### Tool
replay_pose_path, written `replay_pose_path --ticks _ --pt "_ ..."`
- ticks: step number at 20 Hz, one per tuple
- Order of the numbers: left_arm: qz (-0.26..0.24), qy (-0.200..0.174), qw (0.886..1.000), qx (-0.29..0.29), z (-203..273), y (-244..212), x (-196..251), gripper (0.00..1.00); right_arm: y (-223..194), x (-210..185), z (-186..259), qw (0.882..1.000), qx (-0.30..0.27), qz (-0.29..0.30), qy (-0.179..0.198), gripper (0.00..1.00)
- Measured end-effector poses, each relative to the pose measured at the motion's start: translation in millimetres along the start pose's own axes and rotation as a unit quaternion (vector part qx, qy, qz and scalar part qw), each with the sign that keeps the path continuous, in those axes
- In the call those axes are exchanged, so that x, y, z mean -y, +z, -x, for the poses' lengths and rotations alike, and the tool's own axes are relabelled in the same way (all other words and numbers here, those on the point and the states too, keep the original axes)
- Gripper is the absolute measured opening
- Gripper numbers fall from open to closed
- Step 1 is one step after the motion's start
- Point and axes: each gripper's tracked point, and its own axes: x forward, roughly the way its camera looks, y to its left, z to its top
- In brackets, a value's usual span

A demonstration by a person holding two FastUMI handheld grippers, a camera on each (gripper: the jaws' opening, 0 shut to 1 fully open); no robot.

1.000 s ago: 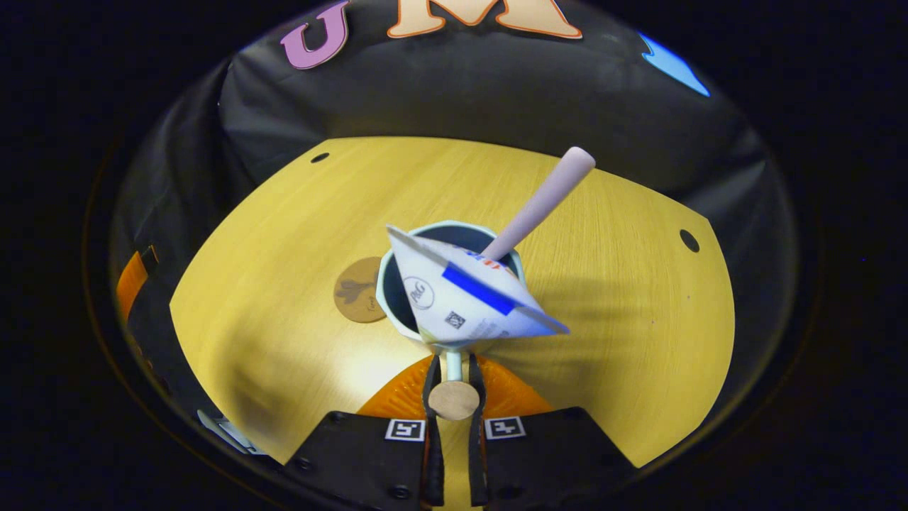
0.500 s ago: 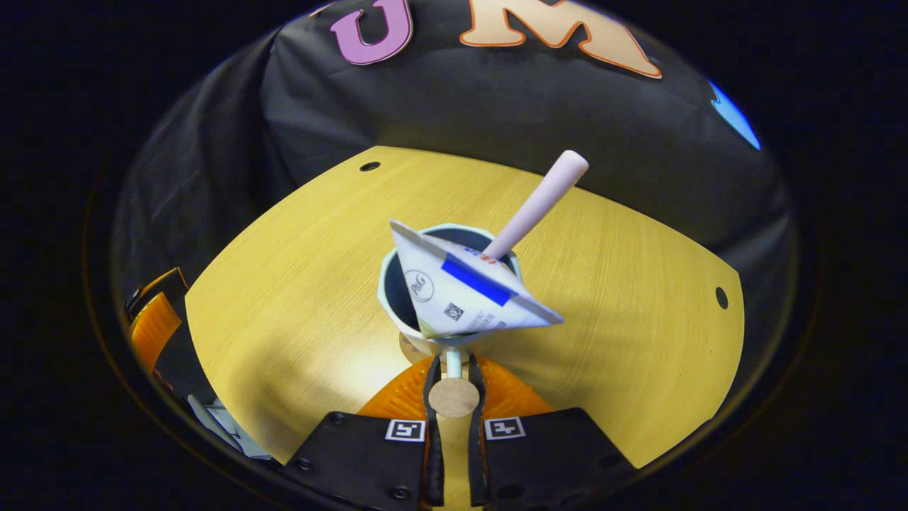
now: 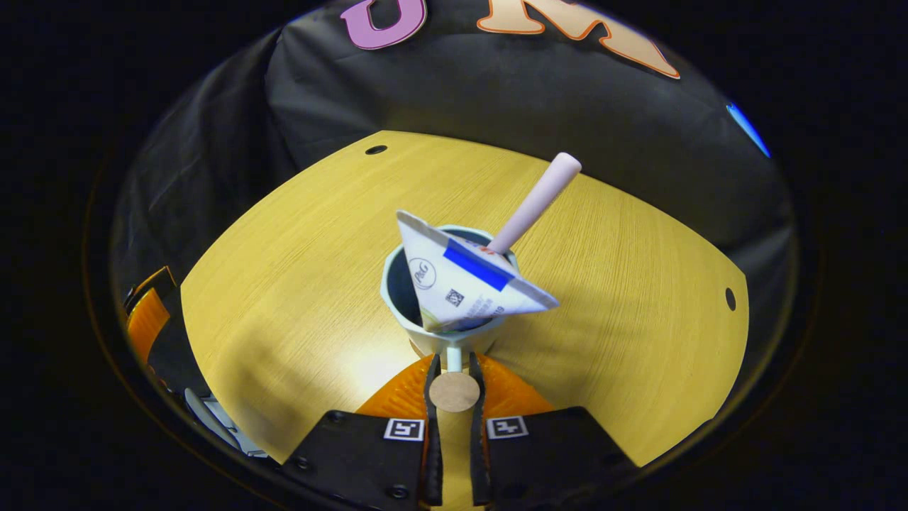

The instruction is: Put the toothbrush and toothpaste on the desktop into the cup, then pick up the cup and place it on the coaster on the desktop.

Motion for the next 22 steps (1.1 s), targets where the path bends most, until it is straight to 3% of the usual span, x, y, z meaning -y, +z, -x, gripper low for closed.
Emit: replay_pose_path --ticks 2,4,6,9,15,22 --pt "-0.003 -0.001 1.0 0.002 2 2 0 0.95 6 -4 0 1.0 0.003 -0.01 0.015 0.26" --pt "-0.009 -0.005 1.0 0.002 3 4 2 0.95 9 -9 12 0.999 0.022 -0.009 0.026 0.49" --pt "-0.017 -0.015 1.0 0.003 5 7 9 0.95 18 -9 30 0.999 0.046 -0.007 0.018 1.0" --pt "-0.032 -0.039 0.999 0.004 9 14 22 0.95 24 -3 67 0.996 0.089 -0.022 0.004 0.96" --pt "-0.051 -0.099 0.994 0.005 13 28 59 0.95 7 8 142 0.983 0.159 -0.076 -0.05 0.98" --pt "-0.079 -0.144 0.986 -0.016 16 16 85 0.95 -26 -1 185 0.96 0.206 -0.174 -0.075 0.98"
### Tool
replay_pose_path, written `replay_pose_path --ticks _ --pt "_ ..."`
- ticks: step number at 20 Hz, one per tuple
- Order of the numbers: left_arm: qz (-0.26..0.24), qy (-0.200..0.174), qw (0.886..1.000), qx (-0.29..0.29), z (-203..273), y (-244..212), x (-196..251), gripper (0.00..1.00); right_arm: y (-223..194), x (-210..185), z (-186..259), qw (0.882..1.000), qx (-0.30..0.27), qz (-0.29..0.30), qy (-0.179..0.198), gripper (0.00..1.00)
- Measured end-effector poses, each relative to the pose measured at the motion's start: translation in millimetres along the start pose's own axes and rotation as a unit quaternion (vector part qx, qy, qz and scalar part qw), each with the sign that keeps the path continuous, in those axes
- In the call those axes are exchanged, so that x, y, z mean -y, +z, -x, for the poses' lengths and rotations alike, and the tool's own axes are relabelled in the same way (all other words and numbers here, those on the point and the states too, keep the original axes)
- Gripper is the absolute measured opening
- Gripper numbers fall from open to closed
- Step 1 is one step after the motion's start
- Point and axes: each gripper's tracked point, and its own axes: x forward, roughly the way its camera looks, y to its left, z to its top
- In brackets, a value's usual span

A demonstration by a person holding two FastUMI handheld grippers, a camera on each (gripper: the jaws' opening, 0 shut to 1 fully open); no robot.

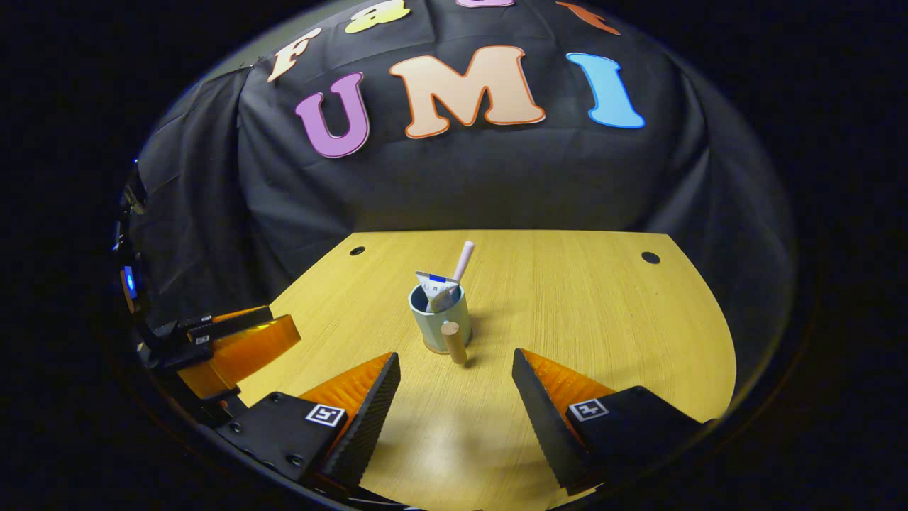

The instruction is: Put the toothbrush and toothpaste on the desktop into the cup, then pick up the cup and place it on the coaster on the desktop.

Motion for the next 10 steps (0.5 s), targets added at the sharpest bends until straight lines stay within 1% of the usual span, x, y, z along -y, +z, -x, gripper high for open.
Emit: replay_pose_path --ticks 2,5,10 --pt "-0.005 -0.007 1.0 -0.012 0 -7 3 0.95 -1 3 6 1.0 0.014 -0.013 -0.008 0.99" --pt "0.008 -0.013 1.0 -0.021 1 -11 5 0.95 -3 10 16 0.999 0.022 -0.019 -0.025 0.98" --pt "0.007 -0.012 1.0 -0.023 2 -10 -2 0.95 1 12 26 0.999 0.032 -0.019 -0.031 0.99"
